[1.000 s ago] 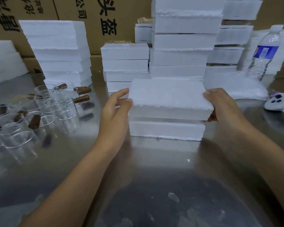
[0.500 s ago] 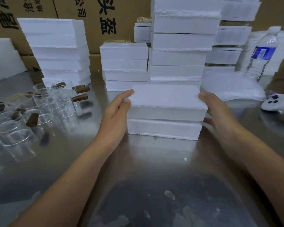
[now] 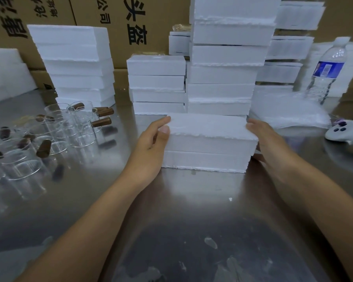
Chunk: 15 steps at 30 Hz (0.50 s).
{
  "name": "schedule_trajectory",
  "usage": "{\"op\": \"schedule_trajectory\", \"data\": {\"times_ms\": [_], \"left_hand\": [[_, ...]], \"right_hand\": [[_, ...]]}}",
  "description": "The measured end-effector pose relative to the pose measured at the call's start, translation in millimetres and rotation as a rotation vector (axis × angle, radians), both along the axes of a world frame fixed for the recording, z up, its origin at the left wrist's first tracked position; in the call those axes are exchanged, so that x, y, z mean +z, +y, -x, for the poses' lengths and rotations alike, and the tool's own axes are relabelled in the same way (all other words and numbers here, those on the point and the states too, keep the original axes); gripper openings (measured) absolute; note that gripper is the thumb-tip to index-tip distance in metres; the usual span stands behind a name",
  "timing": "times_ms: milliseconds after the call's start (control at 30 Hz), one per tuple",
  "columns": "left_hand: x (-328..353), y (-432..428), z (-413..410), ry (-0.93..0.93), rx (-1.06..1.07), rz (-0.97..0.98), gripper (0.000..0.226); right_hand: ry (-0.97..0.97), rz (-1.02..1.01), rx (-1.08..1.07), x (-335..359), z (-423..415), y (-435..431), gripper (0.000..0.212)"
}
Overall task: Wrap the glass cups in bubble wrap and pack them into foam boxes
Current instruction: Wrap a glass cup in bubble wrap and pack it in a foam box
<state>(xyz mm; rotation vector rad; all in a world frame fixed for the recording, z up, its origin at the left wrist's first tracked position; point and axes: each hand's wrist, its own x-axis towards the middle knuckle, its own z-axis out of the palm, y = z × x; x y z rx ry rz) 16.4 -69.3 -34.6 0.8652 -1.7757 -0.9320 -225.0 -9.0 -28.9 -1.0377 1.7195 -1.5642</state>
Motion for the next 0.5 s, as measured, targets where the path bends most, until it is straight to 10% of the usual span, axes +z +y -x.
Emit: {"op": "schedule_trajectory", "data": {"times_ms": [333, 500], "left_hand": [[7.1, 2.5, 5.3, 0.367, 0.001, -0.424, 0.027], [10.0, 5.4, 5.0, 0.157, -0.085, -0.588, 0.111]], "right_hand": [[-0.168, -0.104, 0.008, 10.6, -7.1, 9.5, 0.039], [-0.197, -0.169, 0.047, 15.4, -13.8, 11.5, 0.021]]}}
